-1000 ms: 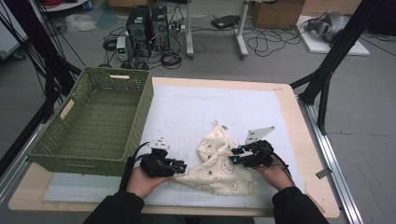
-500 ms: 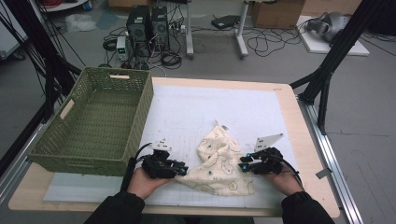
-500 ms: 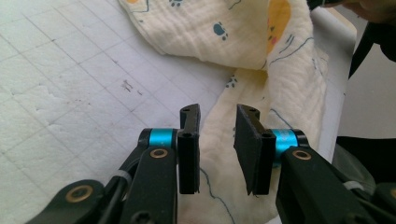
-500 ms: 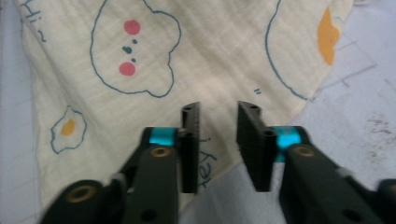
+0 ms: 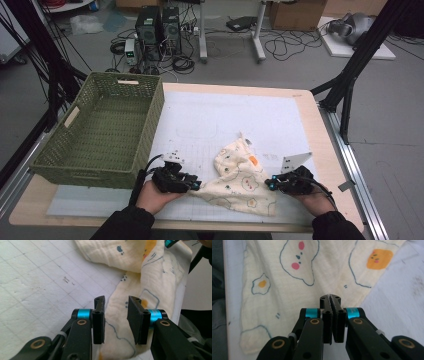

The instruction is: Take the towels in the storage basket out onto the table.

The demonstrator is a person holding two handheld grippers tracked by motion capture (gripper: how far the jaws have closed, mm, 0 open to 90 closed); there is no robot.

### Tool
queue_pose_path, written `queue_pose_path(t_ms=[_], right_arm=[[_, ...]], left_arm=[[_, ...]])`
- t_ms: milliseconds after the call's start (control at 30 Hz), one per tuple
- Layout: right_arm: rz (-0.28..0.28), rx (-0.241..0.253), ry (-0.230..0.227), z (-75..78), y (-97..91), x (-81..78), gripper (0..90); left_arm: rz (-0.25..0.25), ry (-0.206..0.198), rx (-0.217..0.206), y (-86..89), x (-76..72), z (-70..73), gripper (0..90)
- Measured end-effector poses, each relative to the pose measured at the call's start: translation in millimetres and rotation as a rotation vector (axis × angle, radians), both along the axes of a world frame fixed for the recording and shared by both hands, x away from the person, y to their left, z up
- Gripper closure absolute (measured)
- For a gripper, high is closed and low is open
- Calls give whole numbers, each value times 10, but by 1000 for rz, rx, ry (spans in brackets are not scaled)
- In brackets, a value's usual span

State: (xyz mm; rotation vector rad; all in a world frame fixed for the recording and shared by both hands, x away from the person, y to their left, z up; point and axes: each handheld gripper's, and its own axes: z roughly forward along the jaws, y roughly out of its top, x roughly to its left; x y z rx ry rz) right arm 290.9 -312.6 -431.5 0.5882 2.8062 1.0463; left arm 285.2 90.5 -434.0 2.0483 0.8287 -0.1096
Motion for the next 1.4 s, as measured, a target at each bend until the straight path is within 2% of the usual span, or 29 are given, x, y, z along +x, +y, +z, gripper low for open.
queue_pose_path(t_ms=[100, 167, 200, 233, 267, 300, 400, 500, 633, 733, 767, 800, 867, 900, 933, 967, 1000, 1033, 1067, 1200, 1233, 1267, 1300, 1400], right_arm=[[-11, 17, 9, 41, -95, -15, 881], [-29, 69, 14, 125, -131, 31, 824], [-33, 83, 0, 182, -116, 63, 787], [-43, 94, -18, 245, -82, 107, 756], [-44, 131, -32, 372, 20, 221, 729], [-44, 131, -32, 372, 20, 221, 729], [-20, 151, -43, 524, 261, 411, 696], [27, 127, -45, 598, 546, 590, 668], [83, 100, -21, 590, 847, 766, 624], [109, 73, 11, 512, 984, 851, 579], [120, 29, 24, 421, 1045, 884, 563], [120, 29, 24, 421, 1045, 884, 563], [135, -16, 40, 320, 1093, 900, 564], [136, -49, 63, 223, 1124, 904, 603], [136, -49, 63, 223, 1124, 904, 603], [143, -66, 73, 177, 1137, 911, 646], [148, -90, 90, 135, 1153, 910, 730], [185, -123, 109, 73, 1188, 912, 849], [187, -123, 111, 77, 1201, 905, 873], [205, -109, 79, 150, 1268, 880, 880], [192, -64, 34, 268, 1270, 890, 881], [192, -64, 34, 268, 1270, 890, 881], [178, -37, 11, 318, 1258, 898, 882], [102, 67, -73, 552, 1140, 958, 882]], left_arm=[[13, -4, -8, 21, 1, 10, 670], [19, -8, -7, 32, 9, 11, 670], [22, -9, -12, 34, 15, 9, 670], [25, -10, -13, 36, 18, 9, 670], [26, -11, -14, 40, 23, 9, 670], [27, -11, -18, 40, 26, 10, 670], [29, -12, -26, 40, 30, 16, 670], [22, -15, -30, 40, 37, 22, 670], [21, -17, -40, 32, 41, 22, 670], [22, -19, -42, 35, 47, 13, 668], [22, -19, -44, 35, 47, 10, 666], [20, -18, -44, 34, 45, 10, 666], [17, -20, -41, 34, 42, 5, 665], [17, -19, -42, 33, 40, 5, 664], [19, -20, -41, 33, 37, 4, 664], [21, -20, -42, 33, 34, 3, 664], [23, -20, -44, 35, 34, 2, 664], [25, -21, -44, 39, 34, 3, 664], [24, -24, -41, 46, 36, 3, 664], [45, -29, -58, 74, 45, 15, 664], [48, -28, -64, 79, 53, 19, 665], [55, -27, -72, 79, 58, 21, 665], [62, -30, -81, 83, 70, 27, 665], [79, -37, -105, 85, 93, 42, 665]])
